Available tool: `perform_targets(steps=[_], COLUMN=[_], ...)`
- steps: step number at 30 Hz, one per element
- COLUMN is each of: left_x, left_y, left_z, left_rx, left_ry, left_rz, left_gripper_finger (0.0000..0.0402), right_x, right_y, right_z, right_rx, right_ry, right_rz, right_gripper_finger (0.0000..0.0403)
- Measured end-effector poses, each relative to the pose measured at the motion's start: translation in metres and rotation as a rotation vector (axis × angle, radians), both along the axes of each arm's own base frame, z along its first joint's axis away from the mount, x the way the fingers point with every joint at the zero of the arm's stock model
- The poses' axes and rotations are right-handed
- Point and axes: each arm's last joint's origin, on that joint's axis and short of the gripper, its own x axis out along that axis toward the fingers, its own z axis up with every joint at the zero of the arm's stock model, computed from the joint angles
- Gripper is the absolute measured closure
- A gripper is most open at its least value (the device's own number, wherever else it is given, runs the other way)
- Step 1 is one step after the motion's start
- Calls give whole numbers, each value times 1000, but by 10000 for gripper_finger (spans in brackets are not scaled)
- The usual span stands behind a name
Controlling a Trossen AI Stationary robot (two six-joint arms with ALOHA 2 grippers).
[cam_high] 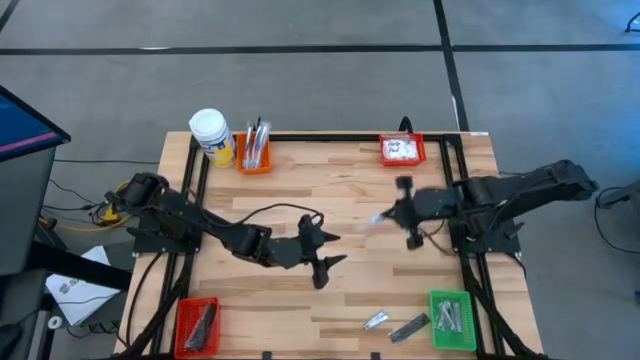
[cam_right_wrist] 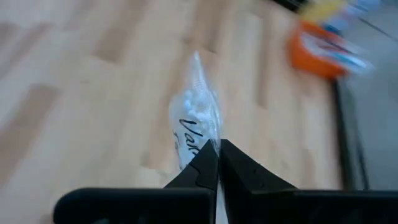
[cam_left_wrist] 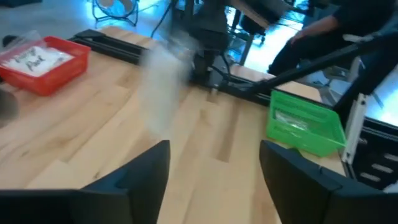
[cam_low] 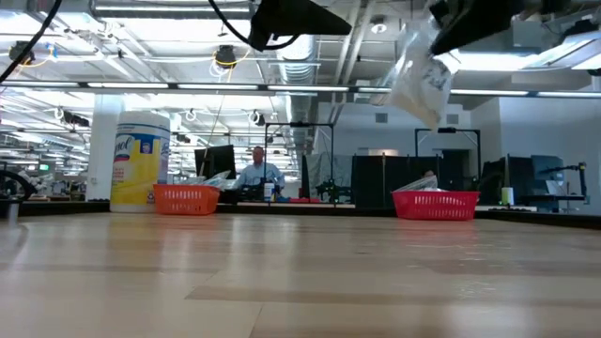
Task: Pick & Place Travel size toiletries
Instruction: Stack the cotton pack on top of the cotton bag in the red bin
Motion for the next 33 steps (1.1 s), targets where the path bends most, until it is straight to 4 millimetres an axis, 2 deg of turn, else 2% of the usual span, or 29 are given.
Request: perform_targets(steps=[4, 8, 14, 17, 22, 25, 30, 33], left_x=[0, 3, 9, 11, 13, 13, 11, 11], left_y=[-6, -9, -12, -12, -14, -17, -21, -22], left_z=[-4, -16, -32, -36, -40, -41, -41, -41], left_rx=[3, 28, 23, 21, 19, 27, 33, 46], left_ry=[6, 37, 60, 61, 57, 62, 64, 66], left_rz=[-12, 9, 18, 18, 14, 4, -10, -19], left_gripper_finger=[148, 152, 166, 171, 174, 174, 178, 179], right_x=[-19, -36, -41, -36, -24, -19, -22, -29], right_y=[-29, -64, -125, -161, -222, -251, -289, -302], right_z=[11, 29, 40, 35, 14, -1, -18, -20], right_rx=[4, -6, 77, 114, 200, 244, 357, 428], right_ry=[-21, -2, 111, 181, 287, 385, 560, 618], right_rz=[-174, -338, -483, -555, -632, -659, -697, -745], right_gripper_finger=[402, 402, 403, 403, 403, 403, 403, 403])
